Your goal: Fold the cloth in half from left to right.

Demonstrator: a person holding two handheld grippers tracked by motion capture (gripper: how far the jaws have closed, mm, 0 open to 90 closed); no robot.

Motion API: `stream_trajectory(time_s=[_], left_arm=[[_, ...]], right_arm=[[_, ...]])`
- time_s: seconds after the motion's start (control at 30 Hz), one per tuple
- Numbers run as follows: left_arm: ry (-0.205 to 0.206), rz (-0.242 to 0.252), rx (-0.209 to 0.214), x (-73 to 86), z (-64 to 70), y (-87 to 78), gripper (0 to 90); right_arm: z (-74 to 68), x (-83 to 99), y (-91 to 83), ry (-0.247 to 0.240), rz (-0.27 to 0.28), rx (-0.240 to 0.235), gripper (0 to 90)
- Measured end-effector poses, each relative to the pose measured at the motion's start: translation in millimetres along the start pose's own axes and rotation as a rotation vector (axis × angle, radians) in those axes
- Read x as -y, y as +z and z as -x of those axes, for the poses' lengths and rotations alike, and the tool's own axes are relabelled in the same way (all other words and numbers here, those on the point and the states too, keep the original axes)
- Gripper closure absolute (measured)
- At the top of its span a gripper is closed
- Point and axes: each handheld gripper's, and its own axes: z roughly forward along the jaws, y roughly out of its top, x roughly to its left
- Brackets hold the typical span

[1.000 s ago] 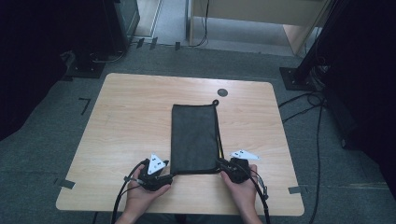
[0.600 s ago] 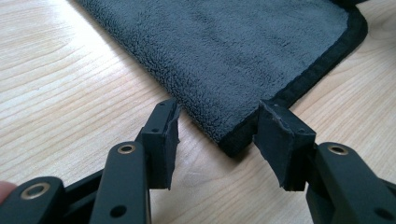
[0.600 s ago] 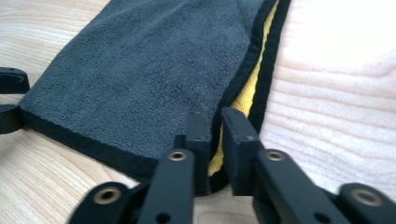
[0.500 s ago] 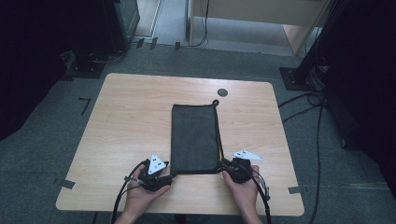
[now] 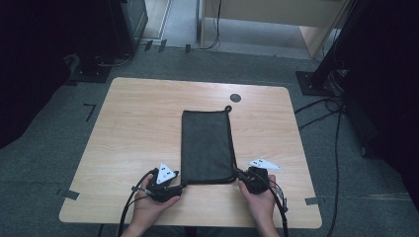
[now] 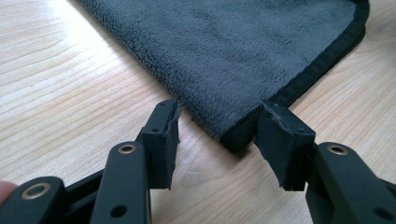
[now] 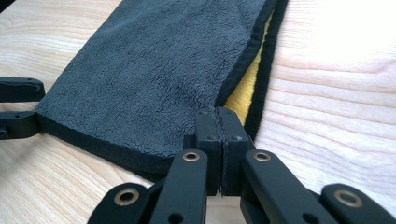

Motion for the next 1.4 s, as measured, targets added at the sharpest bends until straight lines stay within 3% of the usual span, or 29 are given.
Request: stream_trajectory(time_s=[0.3,0.5,0.63,0.97,1.4], left_arm=[[0.022,-0.002,0.009,-0.1,2.1,-1.0,52.3],[0.091,-0.017,0.037,1.1,6.6,-3.5,76.4],[0.089,-0.037,0.060,1.3,5.3,-2.7,84.9],[0.153,-0.068,0.112,5.7,7.6,-9.6,87.6],[0.122,-0.079,0.150,18.0,9.4,-23.9,87.8]], right_arm=[[4.8,4.7,4.1,0.002,-0.057,0.032,88.9],[0.8,3.7,1.9,-0.029,-0.044,0.055,88.6],[0.8,3.1,1.3,-0.031,-0.050,0.056,89.0],[4.5,6.1,-2.4,-0.022,-0.100,0.033,90.0],[-6.6,24.5,-17.1,-0.025,-0.116,-0.007,90.0]])
